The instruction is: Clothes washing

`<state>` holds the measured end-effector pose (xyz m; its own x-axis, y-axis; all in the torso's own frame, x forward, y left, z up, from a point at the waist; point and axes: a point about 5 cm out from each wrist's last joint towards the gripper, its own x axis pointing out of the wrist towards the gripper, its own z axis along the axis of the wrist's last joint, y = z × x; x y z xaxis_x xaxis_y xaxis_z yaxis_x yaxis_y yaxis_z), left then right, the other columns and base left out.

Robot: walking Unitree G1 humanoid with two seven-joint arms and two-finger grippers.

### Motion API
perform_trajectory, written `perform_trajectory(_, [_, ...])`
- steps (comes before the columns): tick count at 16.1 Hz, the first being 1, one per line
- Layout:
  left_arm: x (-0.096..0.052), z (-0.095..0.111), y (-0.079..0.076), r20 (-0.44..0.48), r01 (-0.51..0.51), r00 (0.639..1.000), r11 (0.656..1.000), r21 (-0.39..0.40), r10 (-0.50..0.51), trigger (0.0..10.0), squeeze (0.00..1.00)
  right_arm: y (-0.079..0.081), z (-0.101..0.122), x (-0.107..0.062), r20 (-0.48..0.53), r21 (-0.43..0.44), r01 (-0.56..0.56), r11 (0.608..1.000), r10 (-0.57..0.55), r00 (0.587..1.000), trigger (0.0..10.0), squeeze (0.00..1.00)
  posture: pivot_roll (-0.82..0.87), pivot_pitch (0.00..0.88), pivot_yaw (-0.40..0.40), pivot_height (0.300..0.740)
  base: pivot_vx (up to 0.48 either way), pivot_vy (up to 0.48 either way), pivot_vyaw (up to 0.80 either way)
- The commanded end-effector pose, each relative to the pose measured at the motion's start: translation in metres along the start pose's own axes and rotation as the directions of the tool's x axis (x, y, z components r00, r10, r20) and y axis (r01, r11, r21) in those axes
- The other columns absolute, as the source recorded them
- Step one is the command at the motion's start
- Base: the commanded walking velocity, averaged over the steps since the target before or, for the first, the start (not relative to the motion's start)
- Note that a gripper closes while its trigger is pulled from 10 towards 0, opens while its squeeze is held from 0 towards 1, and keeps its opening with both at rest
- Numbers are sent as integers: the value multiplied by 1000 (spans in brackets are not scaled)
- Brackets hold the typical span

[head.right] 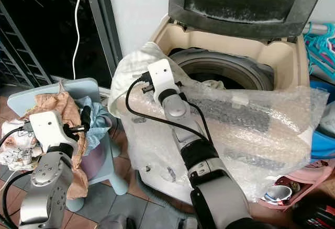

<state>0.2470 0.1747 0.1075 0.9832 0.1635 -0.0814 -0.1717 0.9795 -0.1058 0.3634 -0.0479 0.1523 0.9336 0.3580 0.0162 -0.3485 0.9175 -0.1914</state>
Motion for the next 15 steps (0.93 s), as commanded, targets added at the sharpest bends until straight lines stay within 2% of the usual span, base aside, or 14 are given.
perform_trajectory(1, [1, -1, 1, 4, -10, 1000, 1000, 12, 10, 10000, 0, -6, 10, 4, 40, 24, 28, 999, -29, 999, 0, 0, 31, 0, 22, 740, 0, 0, 0])
perform_trajectory(5, [2, -1, 0, 5, -13, 1000, 1000, 14, 13, 10000, 0, -10, 17, 4, 86, 53, 50, 997, -55, 995, 0, 0, 29, 0, 20, 740, 0, 0, 0])
perform_trajectory(7, [3, -1, 0, 5, -17, 1000, 1000, 15, 17, 10000, 0, -24, 26, 3, 143, 75, 120, 990, -130, 981, 0, 0, 28, 0, 19, 740, 0, 0, 0])
perform_trajectory(8, [3, -2, 0, 5, -18, 1000, 1000, 16, 18, 10000, 0, -35, 30, 1, 166, 89, 175, 980, -188, 968, 0, 0, 27, 0, 19, 740, 0, 0, 0])
perform_trajectory(9, [3, -2, 0, 5, -20, 1000, 1000, 16, 20, 10000, 0, -58, 36, -3, 190, 87, 272, 958, -284, 940, 0, 0, 25, 0, 19, 740, 0, 0, 0])
perform_trajectory(10, [3, -2, 0, 5, -21, 1000, 1000, 16, 21, 10000, 0, -66, 38, -5, 197, 84, 307, 948, -318, 927, 0, 0, 25, 0, 19, 740, 0, 0, 0])
perform_trajectory(12, [4, -2, 1, 4, -22, 1000, 1000, 17, 22, 10000, 0, -122, 46, -18, 201, 49, 516, 855, -515, 833, 0, 0, 18, 0, 23, 740, 0, 0, 0])
perform_trajectory(14, [5, -2, 1, 4, -22, 1000, 1000, 19, 22, 10000, 0, -154, 51, -29, 200, 29, 619, 785, -612, 765, 0, 0, 14, 0, 26, 740, 0, 0, 0])
perform_trajectory(15, [6, -3, 1, 4, -21, 1000, 1000, 21, 21, 10000, 0, -182, 55, -41, 208, -4, 697, 717, -682, 702, 0, 0, 7, 0, 32, 740, 0, 0, 0])
